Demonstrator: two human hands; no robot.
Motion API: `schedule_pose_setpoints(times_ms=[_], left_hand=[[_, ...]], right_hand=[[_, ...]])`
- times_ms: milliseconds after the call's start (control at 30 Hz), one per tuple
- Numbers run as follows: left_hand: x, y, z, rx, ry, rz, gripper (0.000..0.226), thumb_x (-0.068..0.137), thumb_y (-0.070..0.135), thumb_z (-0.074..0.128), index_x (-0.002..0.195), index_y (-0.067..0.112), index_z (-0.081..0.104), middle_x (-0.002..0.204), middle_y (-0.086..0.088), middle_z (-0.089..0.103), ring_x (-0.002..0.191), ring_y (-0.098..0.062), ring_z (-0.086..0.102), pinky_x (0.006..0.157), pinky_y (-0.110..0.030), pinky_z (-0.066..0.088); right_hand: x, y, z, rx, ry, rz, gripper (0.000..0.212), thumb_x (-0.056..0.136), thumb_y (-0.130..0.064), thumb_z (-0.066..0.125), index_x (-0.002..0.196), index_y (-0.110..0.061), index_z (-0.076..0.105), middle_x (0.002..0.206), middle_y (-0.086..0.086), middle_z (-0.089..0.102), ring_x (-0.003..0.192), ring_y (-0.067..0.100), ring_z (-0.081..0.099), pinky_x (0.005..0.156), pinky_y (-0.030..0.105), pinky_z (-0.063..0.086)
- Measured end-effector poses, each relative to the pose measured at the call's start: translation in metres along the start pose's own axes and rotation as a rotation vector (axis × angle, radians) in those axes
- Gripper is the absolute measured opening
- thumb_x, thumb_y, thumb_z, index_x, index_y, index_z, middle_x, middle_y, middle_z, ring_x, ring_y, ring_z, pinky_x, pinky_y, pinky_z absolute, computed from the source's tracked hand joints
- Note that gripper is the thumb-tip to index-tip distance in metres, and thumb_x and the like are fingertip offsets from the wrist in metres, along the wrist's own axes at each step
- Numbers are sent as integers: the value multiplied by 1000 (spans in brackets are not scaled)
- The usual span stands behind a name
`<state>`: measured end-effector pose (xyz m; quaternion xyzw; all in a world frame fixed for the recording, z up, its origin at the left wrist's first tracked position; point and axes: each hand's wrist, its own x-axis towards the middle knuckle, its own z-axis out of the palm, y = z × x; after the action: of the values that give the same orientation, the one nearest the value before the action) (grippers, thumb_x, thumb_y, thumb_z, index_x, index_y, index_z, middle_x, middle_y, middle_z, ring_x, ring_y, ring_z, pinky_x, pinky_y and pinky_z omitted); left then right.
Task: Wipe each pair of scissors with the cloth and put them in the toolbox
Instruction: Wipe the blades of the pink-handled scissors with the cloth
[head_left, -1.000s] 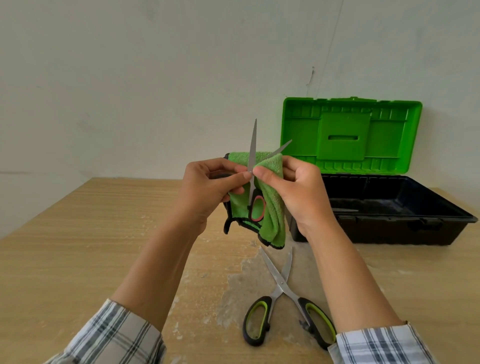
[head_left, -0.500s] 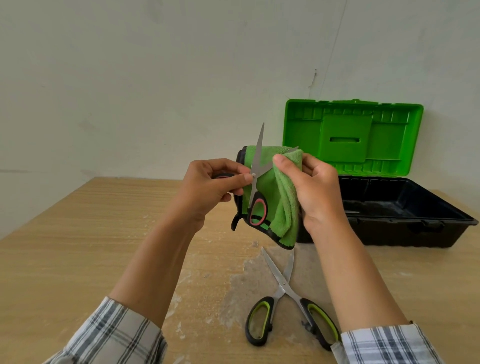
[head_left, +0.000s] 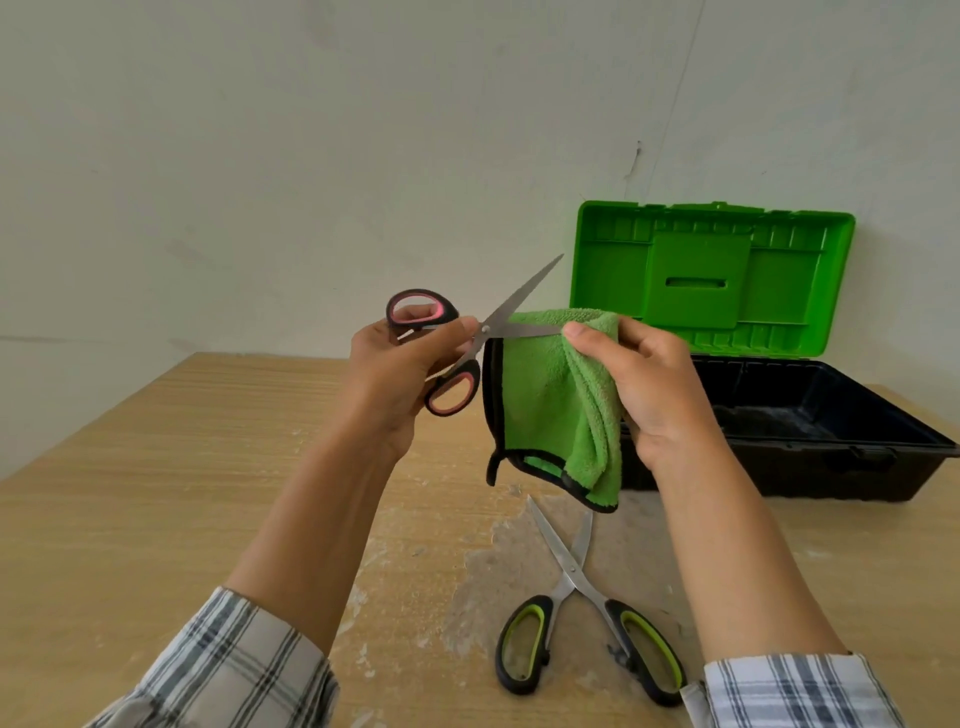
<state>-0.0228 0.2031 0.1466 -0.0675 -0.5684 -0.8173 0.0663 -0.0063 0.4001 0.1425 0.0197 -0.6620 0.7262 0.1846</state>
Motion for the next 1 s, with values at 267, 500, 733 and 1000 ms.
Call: schedule_pose_setpoints(times_ms=[267, 500, 733, 1000], left_hand=[[1, -2, 1, 14, -86, 6, 27, 77, 0, 76, 91, 12, 57, 84, -15, 74, 73, -21, 72, 75, -36, 58], [5, 9, -14, 7, -39, -11, 46, 74, 2, 79, 115, -4, 58, 82, -13, 73, 73, -21, 71, 71, -31, 57], [1, 16, -20, 111, -176, -80, 49, 68, 9, 78, 113, 5, 60, 81, -9, 74, 70, -15, 70, 69, -25, 58], [-1, 12, -12, 261, -242, -44, 34, 75, 2, 76, 103, 11, 61, 73, -9, 74, 64, -15, 69, 63, -24, 56]], right_hand=[[1, 1, -4, -49, -21, -22, 16, 83, -18, 78, 98, -13, 75, 85, -4, 79, 79, 6, 75, 65, 13, 54], [7, -2, -28, -53, 39, 19, 24, 82, -23, 79, 104, -13, 74, 95, 2, 79, 89, 16, 76, 75, 27, 59], [10, -7, -45, -41, 38, 2, 30, 83, -35, 71, 107, -17, 73, 105, 2, 78, 100, 18, 73, 97, 42, 56], [-2, -13, -23, -248, -258, -91, 32, 83, -43, 64, 109, -26, 71, 104, -7, 78, 102, 9, 72, 97, 34, 55]])
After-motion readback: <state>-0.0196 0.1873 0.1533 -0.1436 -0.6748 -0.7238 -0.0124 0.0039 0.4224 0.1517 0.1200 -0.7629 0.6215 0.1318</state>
